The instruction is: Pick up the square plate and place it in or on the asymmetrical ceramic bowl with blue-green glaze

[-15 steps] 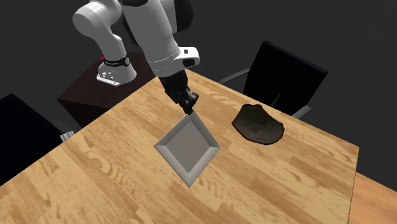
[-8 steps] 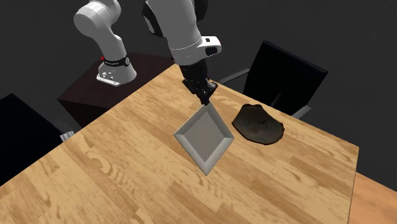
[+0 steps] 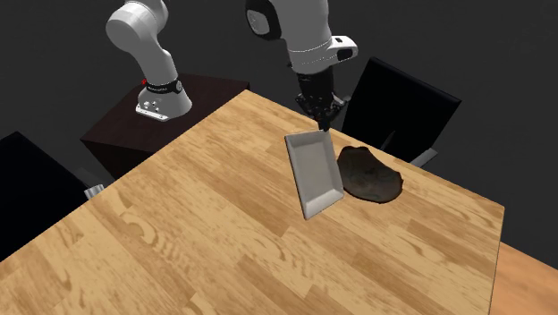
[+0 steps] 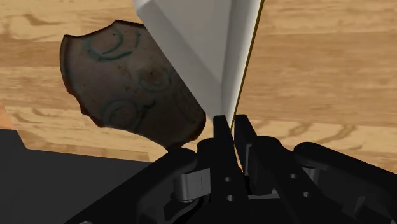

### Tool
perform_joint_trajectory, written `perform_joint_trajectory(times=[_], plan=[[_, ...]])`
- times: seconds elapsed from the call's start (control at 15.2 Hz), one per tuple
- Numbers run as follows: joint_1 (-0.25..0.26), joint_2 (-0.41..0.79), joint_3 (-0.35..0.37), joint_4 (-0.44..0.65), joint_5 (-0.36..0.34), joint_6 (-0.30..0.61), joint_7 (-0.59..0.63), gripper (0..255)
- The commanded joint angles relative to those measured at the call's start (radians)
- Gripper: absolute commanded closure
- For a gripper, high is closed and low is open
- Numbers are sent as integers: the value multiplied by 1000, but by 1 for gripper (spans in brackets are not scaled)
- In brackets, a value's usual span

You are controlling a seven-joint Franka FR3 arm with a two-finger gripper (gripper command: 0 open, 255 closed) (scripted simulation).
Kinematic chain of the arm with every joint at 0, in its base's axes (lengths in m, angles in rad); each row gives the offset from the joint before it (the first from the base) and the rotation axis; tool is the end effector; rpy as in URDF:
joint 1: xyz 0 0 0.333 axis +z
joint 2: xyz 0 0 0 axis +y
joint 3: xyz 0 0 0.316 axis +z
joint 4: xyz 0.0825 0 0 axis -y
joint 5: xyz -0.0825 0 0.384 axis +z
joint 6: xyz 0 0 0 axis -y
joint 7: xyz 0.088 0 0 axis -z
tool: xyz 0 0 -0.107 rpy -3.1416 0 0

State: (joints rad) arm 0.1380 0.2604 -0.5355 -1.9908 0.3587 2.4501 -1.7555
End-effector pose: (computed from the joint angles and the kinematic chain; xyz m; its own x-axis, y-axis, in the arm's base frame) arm 0.5752 -0.2255 0.3735 0.4026 0.9086 0.1108 0.8732 -0.4176 0.2512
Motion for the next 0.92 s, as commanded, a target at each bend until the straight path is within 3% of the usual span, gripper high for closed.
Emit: perform_joint_trajectory(times=[0.0,0.4,0.86], plan=[[17,28,10,51,-4,-21,42,255],[60,151,46,242,-2,-87,162,255],[46,196,69,211,38,-16,131,255]])
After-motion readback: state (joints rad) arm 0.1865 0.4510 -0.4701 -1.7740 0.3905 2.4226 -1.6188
